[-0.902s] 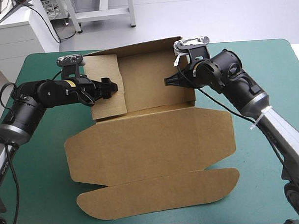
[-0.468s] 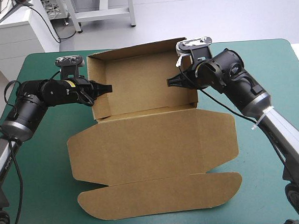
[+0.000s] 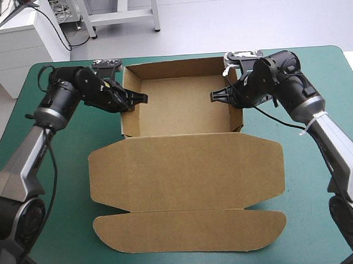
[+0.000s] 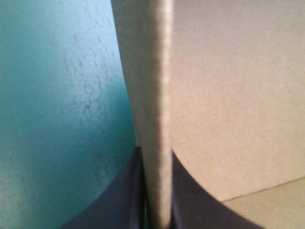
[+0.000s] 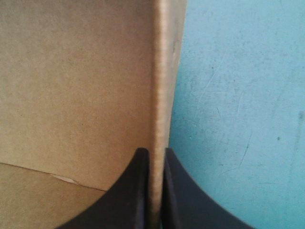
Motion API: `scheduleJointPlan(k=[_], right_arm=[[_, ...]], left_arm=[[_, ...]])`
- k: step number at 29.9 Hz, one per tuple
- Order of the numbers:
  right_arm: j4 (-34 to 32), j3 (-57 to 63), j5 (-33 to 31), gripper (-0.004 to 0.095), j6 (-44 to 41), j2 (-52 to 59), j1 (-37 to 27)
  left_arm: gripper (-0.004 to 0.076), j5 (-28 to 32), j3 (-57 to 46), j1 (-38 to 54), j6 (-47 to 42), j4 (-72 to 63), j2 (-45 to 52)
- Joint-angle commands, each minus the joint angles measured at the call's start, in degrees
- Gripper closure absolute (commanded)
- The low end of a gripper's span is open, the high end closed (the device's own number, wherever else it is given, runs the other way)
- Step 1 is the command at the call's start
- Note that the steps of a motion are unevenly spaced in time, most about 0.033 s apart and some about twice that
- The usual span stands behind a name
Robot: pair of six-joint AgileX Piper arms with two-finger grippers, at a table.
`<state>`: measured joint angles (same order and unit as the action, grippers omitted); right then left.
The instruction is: Fold the box
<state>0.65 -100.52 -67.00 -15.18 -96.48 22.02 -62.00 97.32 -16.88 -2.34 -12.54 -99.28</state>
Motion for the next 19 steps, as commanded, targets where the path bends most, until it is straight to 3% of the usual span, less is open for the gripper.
scheduleJointPlan(k=[1,4,19], right_arm=[[1.67,-1.78,1.72,0.0907,3.0,-1.06,-0.62],[1.89,-1.78,0.6,0.0907,3.47,-4.42,-0.62],[-1.72,-1.78,1.41,0.0908,5.09,-9.62,-0.62]], left_arm=[[0.0732,-0.22,5.48,-3.48,-2.03,1.7,-1.63],[0.0732,-1.67,6.92,-6.24,-4.99,7.11,-5.12],[0.0732,-5.26,7.82,-5.86,-6.29,4.16,-15.12]])
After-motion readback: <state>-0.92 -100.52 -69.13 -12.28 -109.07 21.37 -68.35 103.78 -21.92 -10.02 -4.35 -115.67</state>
